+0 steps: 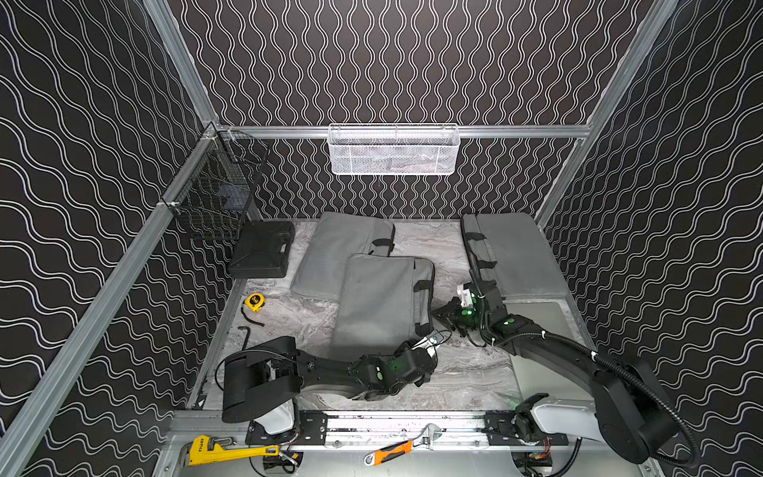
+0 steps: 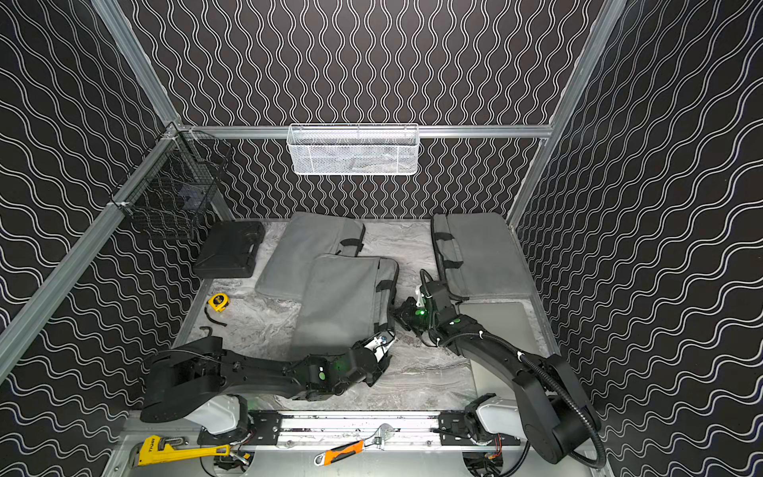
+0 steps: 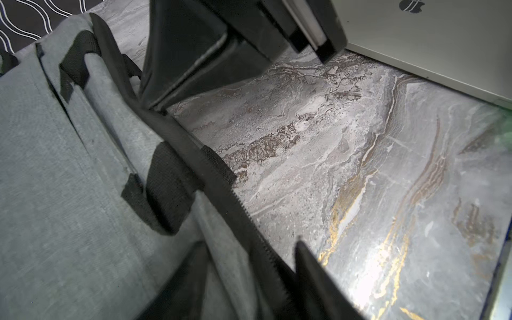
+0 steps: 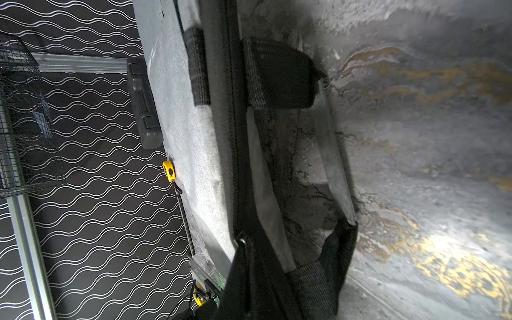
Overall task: Open the zippered laptop bag and take out the laptop
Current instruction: Unzip the zipper on the zippered laptop bag.
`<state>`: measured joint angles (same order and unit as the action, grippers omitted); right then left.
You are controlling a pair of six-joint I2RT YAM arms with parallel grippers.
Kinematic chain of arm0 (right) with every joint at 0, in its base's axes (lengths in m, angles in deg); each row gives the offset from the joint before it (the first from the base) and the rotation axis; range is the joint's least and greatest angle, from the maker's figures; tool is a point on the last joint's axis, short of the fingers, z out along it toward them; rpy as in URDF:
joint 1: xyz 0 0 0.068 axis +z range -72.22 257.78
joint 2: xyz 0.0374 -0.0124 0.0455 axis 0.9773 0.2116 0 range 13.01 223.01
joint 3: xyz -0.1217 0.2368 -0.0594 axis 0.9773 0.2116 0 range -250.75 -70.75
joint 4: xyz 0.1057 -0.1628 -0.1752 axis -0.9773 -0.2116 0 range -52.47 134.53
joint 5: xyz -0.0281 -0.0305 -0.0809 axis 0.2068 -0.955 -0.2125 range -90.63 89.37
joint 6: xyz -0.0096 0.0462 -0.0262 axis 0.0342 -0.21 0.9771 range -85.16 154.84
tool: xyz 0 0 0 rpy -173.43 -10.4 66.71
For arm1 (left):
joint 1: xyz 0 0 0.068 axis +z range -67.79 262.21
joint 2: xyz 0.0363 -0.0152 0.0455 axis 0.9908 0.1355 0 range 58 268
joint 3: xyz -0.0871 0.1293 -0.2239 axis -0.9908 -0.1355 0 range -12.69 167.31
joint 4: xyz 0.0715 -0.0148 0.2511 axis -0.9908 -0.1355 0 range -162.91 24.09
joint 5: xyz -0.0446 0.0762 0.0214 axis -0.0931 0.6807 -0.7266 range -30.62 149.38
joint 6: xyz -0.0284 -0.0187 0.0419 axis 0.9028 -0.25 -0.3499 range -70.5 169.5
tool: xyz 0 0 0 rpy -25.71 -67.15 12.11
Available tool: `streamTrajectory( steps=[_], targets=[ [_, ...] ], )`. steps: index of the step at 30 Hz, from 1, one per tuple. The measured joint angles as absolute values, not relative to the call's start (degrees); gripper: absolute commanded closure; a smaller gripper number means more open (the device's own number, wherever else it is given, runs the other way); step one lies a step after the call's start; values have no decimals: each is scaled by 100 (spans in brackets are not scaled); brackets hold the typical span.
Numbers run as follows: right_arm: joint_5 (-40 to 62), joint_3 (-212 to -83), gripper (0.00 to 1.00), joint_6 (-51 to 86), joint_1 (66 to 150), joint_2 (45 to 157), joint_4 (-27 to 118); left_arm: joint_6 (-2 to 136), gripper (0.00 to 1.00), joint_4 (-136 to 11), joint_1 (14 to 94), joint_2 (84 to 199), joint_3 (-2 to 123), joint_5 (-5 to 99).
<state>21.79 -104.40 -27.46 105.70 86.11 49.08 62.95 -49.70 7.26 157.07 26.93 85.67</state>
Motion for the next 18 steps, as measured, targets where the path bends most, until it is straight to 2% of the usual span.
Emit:
streamTrajectory(
  steps=[2,18],
  targets=[
    [2148,-10429,100,-2746,10570,8585,4873,6299,100,-4977,728,15626,2625,8575],
    [2290,-10899,100,-2506,10063,9348,5000,6063,100,-5187,723,14684,2026,7966]
  ],
)
